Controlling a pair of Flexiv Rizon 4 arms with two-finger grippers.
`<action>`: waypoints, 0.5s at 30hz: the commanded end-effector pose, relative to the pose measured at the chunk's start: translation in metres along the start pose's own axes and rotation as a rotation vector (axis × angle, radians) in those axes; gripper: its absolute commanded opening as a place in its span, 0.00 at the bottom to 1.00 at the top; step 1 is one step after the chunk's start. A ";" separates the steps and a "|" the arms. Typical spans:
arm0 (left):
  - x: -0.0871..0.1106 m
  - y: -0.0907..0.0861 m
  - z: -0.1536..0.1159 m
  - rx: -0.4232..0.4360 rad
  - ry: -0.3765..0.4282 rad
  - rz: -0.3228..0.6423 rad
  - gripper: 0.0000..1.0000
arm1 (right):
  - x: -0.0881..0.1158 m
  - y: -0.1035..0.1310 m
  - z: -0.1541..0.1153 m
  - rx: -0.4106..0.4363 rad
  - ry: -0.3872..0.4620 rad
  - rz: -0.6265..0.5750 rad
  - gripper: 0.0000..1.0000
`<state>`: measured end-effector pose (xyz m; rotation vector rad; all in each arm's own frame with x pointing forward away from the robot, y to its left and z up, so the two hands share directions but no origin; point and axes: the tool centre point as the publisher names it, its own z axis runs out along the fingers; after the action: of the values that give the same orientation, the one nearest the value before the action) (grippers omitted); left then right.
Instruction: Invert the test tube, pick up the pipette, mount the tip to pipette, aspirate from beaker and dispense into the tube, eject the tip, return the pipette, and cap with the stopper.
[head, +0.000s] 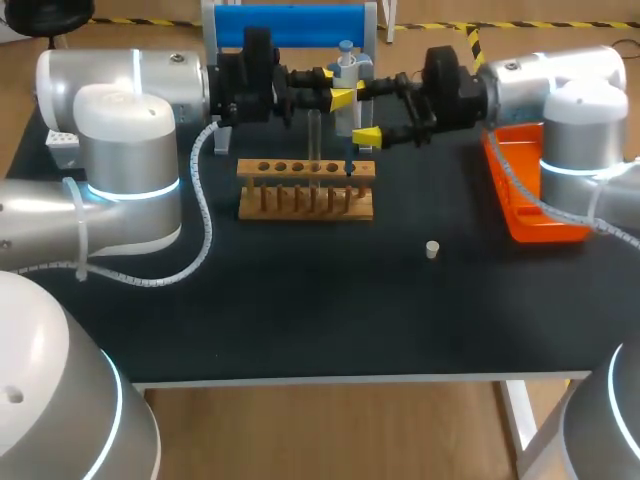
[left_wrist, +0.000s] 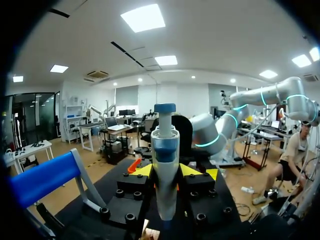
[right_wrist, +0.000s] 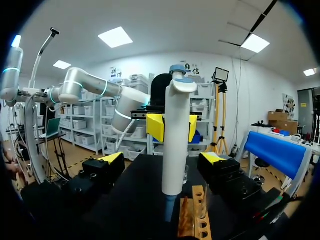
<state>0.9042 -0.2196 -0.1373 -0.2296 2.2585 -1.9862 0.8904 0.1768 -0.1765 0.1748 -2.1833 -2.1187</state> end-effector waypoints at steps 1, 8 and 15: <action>-0.001 0.001 0.001 0.003 0.000 0.002 0.00 | 0.002 0.001 -0.032 -0.005 -0.021 -0.001 1.00; -0.001 0.001 0.001 0.003 0.000 0.002 0.00 | -0.028 0.000 -0.080 0.012 -0.125 0.010 1.00; -0.001 0.001 0.001 0.003 0.000 0.002 0.00 | -0.077 -0.003 -0.109 0.049 -0.235 0.033 1.00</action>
<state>0.9043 -0.2198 -0.1373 -0.2294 2.2586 -1.9864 0.9709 0.0810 -0.1781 -0.1136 -2.3400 -2.1839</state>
